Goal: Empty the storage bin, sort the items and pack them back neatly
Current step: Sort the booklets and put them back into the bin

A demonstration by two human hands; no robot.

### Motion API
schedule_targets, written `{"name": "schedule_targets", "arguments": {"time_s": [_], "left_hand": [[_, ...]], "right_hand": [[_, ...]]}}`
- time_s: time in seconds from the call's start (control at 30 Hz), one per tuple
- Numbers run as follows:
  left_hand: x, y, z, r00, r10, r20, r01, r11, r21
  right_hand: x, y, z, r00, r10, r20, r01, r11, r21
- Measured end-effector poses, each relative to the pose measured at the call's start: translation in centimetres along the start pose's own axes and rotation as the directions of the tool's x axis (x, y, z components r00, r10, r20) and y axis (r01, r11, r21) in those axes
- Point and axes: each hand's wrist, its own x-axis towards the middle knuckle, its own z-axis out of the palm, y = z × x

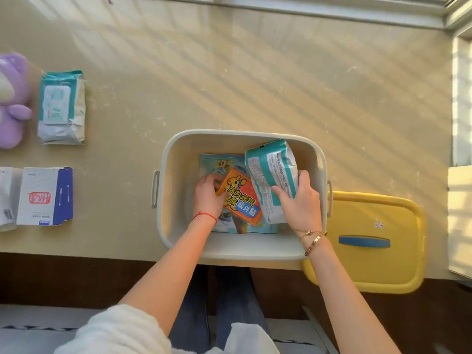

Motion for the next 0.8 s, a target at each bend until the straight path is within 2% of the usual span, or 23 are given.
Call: {"name": "schedule_targets", "arguments": {"time_s": [0.2,0.4,0.57,0.8], "left_hand": [[-1.4,0.9,-0.9,0.999,-0.035,0.039,0.040,0.990,-0.137],[-4.7,2.1,-6.2,0.998,0.057,-0.017,-0.060,0.976,-0.210],[-7.3,2.1,-13.7,0.975,0.110,-0.193,-0.147,0.970,-0.192],[-10.1,-1.2,-24.8,0.907,0.013,-0.422,-0.140,0.952,-0.273]], "right_hand": [[-1.6,-0.6,-0.1,0.996,0.063,-0.060,-0.050,0.978,0.201],[-3.4,-3.4,-1.4,0.995,0.079,-0.062,-0.056,0.952,0.300],[-5.0,-8.1,-1.7,0.999,0.021,-0.025,-0.010,0.930,0.366],[-7.4,-16.6,1.3,0.992,-0.119,0.041,0.096,0.924,0.370]]}}
